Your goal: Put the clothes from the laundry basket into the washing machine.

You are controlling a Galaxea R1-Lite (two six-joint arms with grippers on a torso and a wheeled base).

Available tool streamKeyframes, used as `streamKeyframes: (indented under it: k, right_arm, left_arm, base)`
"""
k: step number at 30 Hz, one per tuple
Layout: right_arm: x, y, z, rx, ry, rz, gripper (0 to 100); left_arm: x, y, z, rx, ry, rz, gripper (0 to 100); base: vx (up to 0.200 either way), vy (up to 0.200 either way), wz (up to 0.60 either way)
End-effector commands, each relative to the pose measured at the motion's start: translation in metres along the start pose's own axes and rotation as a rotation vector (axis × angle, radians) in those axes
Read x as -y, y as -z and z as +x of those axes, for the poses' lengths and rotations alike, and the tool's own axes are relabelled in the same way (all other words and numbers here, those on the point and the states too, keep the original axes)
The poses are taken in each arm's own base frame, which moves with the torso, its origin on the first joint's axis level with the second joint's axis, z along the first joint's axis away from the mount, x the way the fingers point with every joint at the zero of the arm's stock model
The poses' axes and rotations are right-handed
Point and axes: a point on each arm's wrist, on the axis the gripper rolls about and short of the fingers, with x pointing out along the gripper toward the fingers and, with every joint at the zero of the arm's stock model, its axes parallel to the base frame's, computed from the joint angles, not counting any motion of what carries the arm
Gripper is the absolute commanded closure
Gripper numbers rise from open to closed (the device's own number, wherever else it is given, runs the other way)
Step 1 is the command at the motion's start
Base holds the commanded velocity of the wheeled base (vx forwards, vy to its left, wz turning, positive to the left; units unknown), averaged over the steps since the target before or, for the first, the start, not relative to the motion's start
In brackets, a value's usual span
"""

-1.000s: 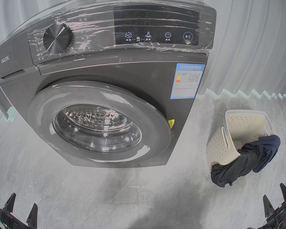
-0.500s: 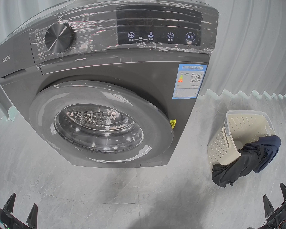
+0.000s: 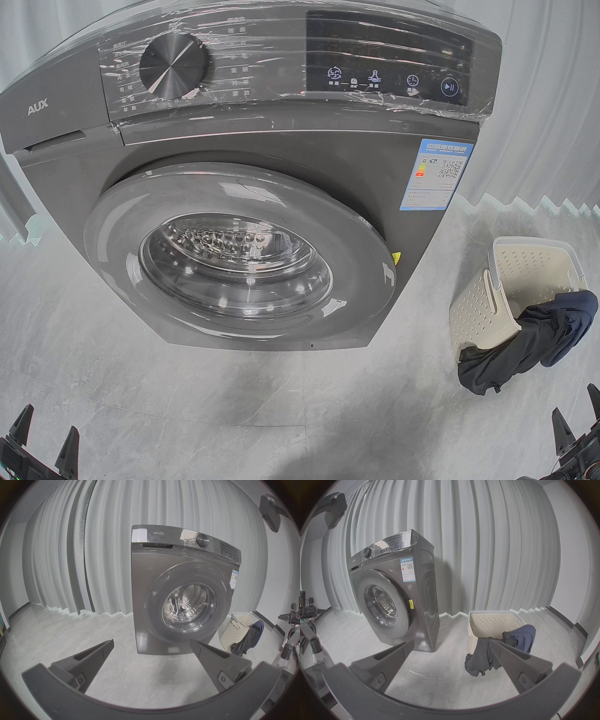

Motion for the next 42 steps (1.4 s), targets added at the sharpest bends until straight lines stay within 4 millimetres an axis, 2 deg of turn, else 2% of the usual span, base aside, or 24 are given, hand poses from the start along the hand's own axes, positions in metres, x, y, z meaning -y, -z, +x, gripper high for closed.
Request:
streamKeyframes:
  k: [1, 5, 20, 29, 42]
  right_arm:
    - [0.0, 0.0049, -0.0002, 0.002, -0.002, 0.001, 0]
    - [0.0, 0.0049, -0.0002, 0.002, 0.0, -0.001, 0]
    - [0.0, 0.0049, -0.0002, 0.002, -0.002, -0.001, 0]
    - [0.0, 0.0049, -0.0002, 0.002, 0.0, 0.001, 0]
    - [0.0, 0.0052, -0.0001, 0.002, -0.002, 0.001, 0]
  left_arm:
    - [-0.0002, 0.0044, -0.0002, 0.002, 0.0, -0.001, 0]
    - [-0.0002, 0.0044, -0.0002, 0.002, 0.0, -0.001, 0]
    - [-0.0003, 0.0044, -0.0002, 0.002, -0.002, -0.001, 0]
    - [-0.0002, 0.0044, -0.0002, 0.002, 0.0, -0.001, 0]
    - [-0.0003, 0.0044, -0.0002, 0.002, -0.002, -0.001, 0]
  base:
    - [0.0, 0.2, 0.0]
    - [0.0, 0.2, 0.0]
    - [0.0, 0.0, 0.0]
    - [0.0, 0.2, 0.0]
    - [0.015, 0.0, 0.0]
